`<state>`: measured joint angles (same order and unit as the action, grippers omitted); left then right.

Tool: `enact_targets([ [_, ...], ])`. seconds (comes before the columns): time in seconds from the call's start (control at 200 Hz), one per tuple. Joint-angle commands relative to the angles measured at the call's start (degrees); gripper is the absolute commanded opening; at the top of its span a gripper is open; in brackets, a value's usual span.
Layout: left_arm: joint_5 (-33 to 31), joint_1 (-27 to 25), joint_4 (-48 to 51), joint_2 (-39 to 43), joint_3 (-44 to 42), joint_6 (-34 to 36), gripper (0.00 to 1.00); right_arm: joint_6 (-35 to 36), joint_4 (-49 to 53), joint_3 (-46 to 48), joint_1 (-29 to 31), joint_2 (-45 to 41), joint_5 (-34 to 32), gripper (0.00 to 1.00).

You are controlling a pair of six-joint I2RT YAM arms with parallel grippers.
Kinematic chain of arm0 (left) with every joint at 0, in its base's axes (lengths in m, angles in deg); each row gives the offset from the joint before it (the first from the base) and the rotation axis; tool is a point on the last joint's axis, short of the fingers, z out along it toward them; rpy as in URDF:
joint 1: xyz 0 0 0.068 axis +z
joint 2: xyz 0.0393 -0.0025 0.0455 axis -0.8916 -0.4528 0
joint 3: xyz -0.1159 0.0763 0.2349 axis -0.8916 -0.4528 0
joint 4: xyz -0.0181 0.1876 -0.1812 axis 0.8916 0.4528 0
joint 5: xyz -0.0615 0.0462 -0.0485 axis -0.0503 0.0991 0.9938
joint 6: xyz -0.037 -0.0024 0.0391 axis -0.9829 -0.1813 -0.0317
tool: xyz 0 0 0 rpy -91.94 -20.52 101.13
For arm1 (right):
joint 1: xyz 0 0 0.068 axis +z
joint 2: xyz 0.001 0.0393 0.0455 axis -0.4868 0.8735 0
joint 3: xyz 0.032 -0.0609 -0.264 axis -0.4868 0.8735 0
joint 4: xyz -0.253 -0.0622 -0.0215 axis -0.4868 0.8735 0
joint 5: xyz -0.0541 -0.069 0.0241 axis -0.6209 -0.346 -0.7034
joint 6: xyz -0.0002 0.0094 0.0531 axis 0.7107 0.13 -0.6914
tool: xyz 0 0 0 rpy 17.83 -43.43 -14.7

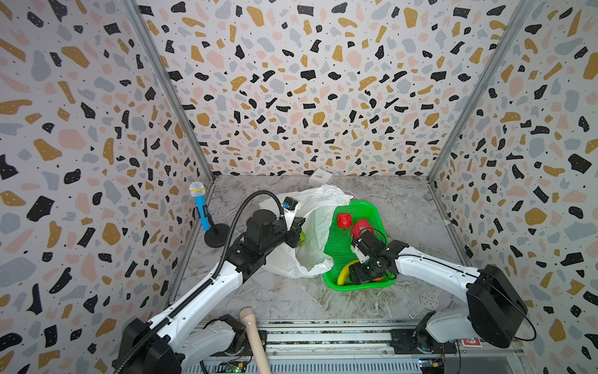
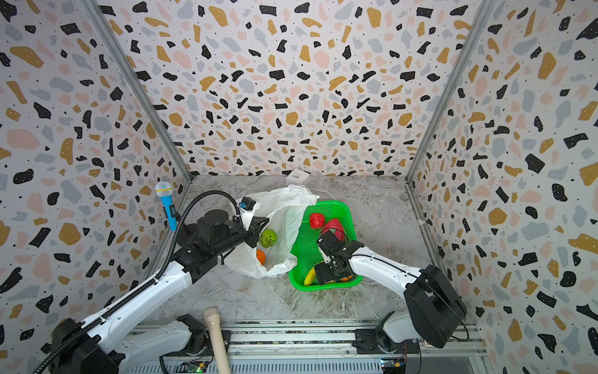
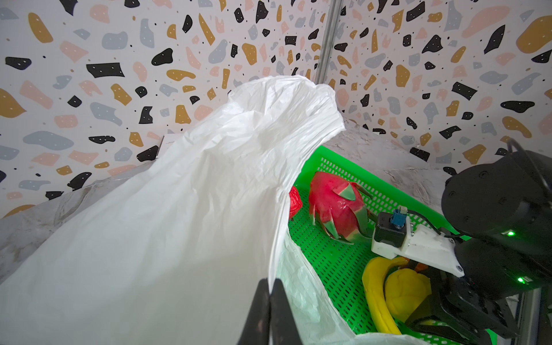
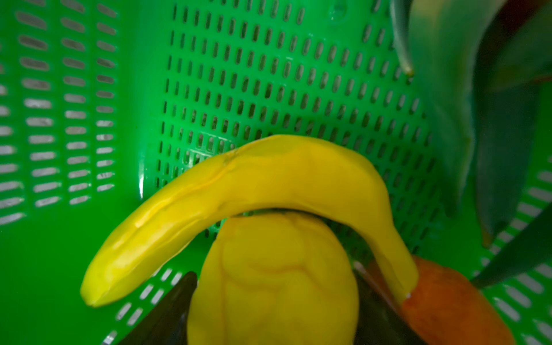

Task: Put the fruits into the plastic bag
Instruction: 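Carry the bumpy yellow fruit into the bag and open the right gripper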

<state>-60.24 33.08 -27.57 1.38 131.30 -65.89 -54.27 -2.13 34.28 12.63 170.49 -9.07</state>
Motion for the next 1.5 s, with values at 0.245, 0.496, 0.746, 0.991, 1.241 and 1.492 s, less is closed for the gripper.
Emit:
enact_targets([
  [0.245,0.4,0.2,-2.2,0.2,0.0,0.3,0.0,-0.7,2.0,-3.3,0.5,-5.1,-5.3,0.56],
  [0.496,1.0,0.2,-2.3,0.0,-0.1,0.5,0.0,3.0,0.8,-12.7,0.7,-9.4,-5.9,0.55],
  [0.746,2.1,0.2,-2.6,0.4,-0.2,-0.4,0.0,6.0,-12.4,-20.8,3.0,-2.0,1.3,0.55],
  [0.991,-0.2,0.2,-4.7,1.3,-0.9,-4.1,0.0,5.7,-19.0,-30.3,5.9,13.0,9.3,0.56],
  [1.241,1.0,0.2,-8.4,2.6,-3.2,-8.0,0.0,8.5,-22.0,-35.5,7.7,23.0,21.5,0.64],
  [1.492,0.6,0.2,-7.4,2.8,-3.3,-7.2,0.0,10.2,-21.7,-37.1,7.7,26.8,25.7,0.84],
])
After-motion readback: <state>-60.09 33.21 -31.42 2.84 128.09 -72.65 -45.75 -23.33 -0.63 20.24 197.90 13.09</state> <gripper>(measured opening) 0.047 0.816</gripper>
